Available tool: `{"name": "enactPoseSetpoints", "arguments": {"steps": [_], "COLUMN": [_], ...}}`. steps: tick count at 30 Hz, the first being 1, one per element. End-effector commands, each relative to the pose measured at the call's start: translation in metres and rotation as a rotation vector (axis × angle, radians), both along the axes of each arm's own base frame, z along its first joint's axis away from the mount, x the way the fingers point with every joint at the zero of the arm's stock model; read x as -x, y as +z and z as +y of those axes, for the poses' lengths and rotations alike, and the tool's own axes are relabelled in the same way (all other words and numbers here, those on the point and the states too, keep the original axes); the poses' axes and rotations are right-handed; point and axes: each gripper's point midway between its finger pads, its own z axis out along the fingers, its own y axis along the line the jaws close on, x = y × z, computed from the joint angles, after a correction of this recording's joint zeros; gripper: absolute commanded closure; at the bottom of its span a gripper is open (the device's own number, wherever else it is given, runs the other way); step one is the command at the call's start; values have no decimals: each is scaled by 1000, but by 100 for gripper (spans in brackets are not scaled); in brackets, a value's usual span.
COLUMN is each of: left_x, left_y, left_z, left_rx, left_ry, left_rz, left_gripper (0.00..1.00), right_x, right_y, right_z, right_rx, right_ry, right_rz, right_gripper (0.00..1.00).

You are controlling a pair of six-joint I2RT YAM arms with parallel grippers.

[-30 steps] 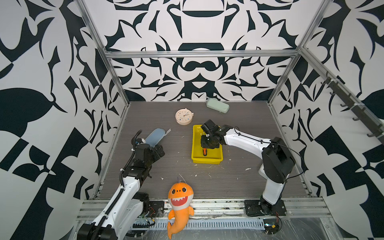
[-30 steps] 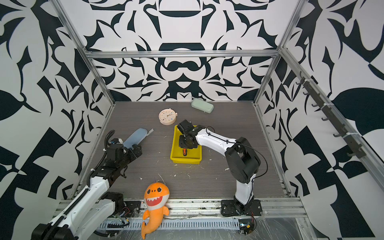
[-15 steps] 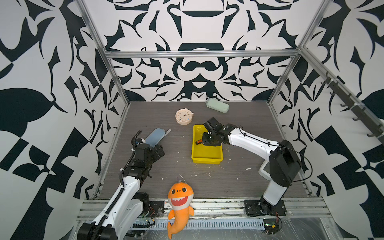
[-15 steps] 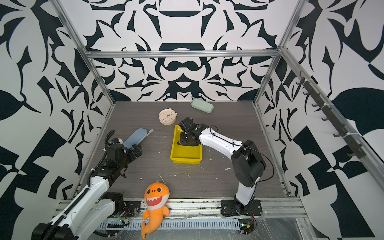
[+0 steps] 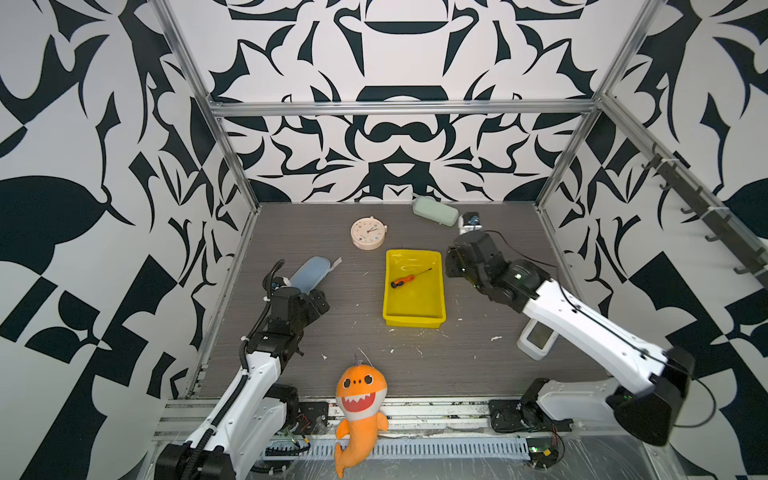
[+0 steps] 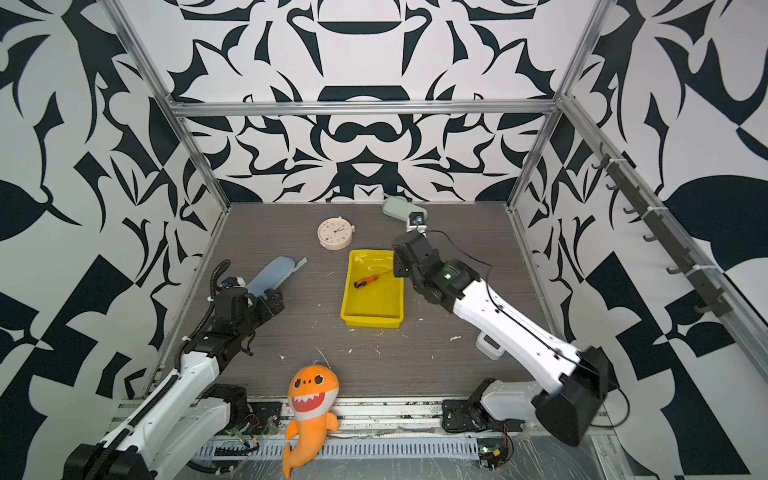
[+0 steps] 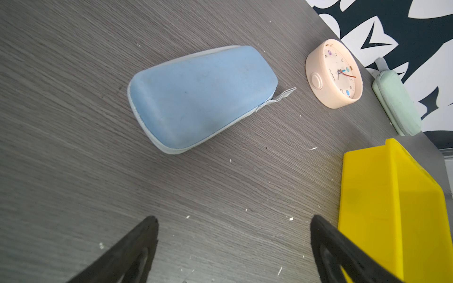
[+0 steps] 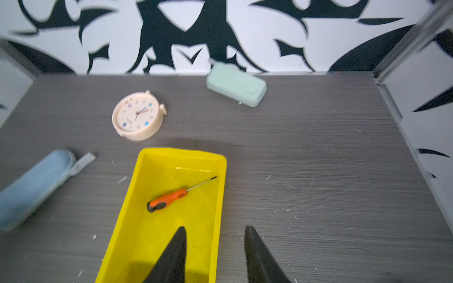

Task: Put the screwdriver in the bin
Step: 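Raise the right gripper out of the bin and draw it back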

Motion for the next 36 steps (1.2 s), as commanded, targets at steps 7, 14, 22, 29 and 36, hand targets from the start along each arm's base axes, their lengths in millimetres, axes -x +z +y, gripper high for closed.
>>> {"name": "enactPoseSetpoints", "arguments": {"steps": [7, 14, 22, 29, 36], "left_x": [-3, -3, -4, -6, -7], "left_y": [5, 4, 4, 3, 1], "left_z": [1, 2, 2, 1, 1], "left_rx": [2, 4, 2, 0, -3], "left_ry": [17, 19, 19, 17, 17], "left_rz": [3, 1, 6, 14, 25], "left_gripper": [0, 1, 0, 1, 0], "right_x": [-6, -29, -40, -47, -48], "right_y": [-36, -77, -106, -129, -151], "right_z": [-72, -80, -91, -95, -122], "right_rx": [149, 268, 420, 486, 413], "right_ry": [-296, -175, -85, -63, -131], "right_rz": [-314, -377, -382, -345, -285], "right_gripper": [1, 1, 1, 0, 1]}}
